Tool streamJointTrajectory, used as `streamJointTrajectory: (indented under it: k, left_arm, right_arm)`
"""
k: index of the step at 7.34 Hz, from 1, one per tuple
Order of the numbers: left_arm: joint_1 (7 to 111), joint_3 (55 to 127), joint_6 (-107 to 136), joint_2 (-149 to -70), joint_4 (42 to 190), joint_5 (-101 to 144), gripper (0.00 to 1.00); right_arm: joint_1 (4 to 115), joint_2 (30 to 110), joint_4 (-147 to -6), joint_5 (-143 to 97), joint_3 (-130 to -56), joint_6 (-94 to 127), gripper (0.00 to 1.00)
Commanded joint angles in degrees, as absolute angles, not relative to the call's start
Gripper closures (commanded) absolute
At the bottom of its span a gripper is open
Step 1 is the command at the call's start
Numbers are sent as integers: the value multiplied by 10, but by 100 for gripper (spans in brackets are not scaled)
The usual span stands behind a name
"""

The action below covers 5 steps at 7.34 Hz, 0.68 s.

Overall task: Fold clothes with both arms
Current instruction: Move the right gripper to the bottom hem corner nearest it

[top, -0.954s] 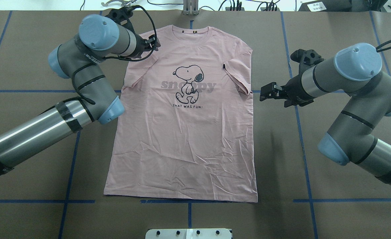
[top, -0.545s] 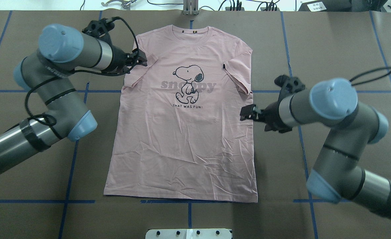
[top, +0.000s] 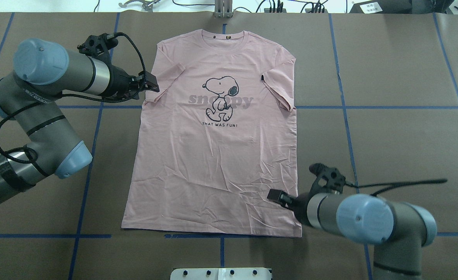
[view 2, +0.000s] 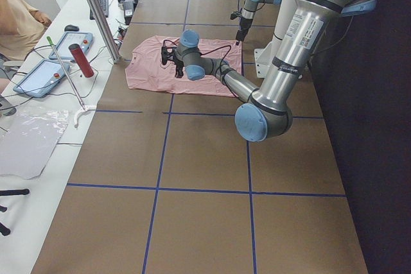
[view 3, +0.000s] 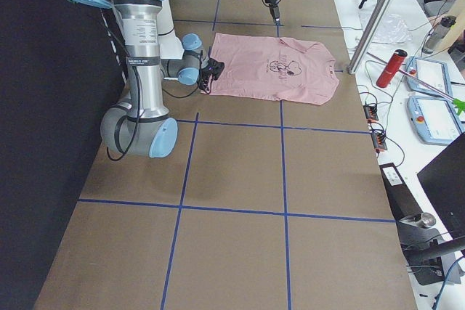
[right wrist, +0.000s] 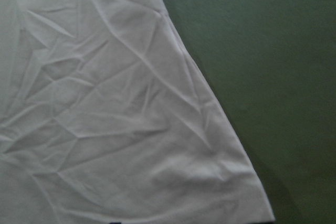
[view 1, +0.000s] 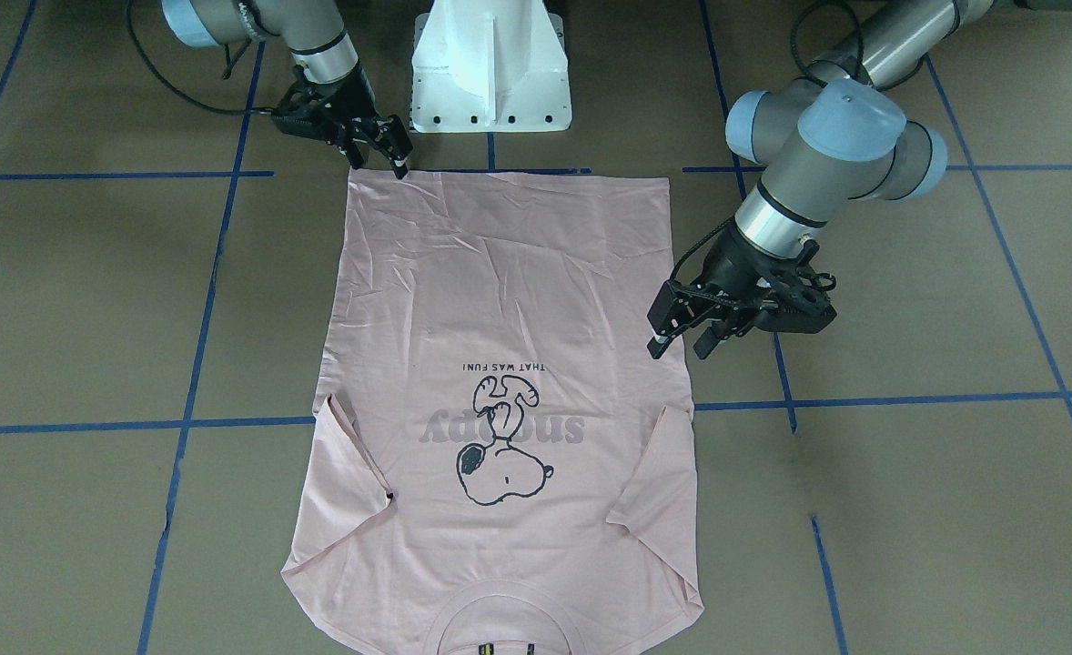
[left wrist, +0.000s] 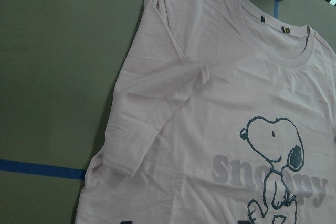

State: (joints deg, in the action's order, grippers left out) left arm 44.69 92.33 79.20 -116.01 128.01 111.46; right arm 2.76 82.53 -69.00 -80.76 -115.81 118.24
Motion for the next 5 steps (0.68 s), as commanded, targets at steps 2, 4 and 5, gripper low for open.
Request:
streamJointTrajectory:
  k: [2,4,5]
  left_arm:
    - [446,924,794,-1160,1281,1114,24]
    - [446,924,794,-1160,1281,1113,24]
    - [446,922,794,-1159,1281,1113,24]
  right_arm:
    - [10,828,-745,-792,-1183,1248,32]
    - [17,822,-782,-791,-1183,1248,38]
    - [18,822,-806,-790,-1179,1247,38]
